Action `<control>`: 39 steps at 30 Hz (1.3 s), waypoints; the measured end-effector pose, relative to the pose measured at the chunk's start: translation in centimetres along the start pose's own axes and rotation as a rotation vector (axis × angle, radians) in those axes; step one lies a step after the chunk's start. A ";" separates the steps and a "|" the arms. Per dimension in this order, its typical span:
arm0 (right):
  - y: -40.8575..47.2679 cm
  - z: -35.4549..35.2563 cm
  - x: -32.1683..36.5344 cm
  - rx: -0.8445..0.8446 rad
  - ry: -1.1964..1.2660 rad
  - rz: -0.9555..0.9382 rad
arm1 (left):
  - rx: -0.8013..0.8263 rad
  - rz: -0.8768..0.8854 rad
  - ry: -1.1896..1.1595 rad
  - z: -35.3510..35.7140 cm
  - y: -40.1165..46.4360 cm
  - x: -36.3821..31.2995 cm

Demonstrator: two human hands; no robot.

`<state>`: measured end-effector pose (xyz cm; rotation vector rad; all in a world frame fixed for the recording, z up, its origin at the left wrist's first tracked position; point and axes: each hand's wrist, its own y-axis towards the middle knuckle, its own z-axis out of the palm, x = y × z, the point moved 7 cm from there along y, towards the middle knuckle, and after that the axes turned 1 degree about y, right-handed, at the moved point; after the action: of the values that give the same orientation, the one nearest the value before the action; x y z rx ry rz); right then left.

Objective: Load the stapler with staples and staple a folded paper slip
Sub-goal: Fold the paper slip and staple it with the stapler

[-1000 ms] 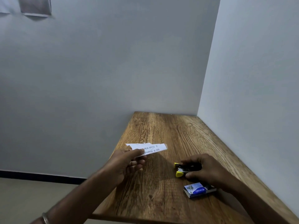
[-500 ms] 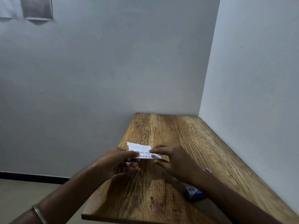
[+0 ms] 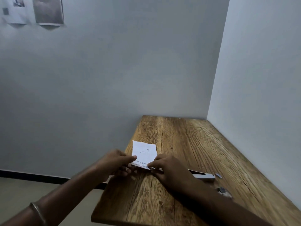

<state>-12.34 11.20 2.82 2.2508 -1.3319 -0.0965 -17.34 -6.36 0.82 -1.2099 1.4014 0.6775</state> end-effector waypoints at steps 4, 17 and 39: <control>-0.1 0.6 -0.1 0.018 -0.014 -0.004 | -0.288 0.159 0.378 -2.0 -0.9 -0.7; -0.5 1.2 -0.1 0.047 -0.010 -0.039 | -0.281 0.716 1.128 3.4 -3.3 -0.9; 6.3 3.3 -5.9 0.293 -0.201 0.052 | -0.217 0.562 1.362 3.3 7.9 -2.4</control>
<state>-21.40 12.40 1.77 2.5006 -1.5979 -0.1192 -23.79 -0.22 0.60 -1.5181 2.9268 0.3102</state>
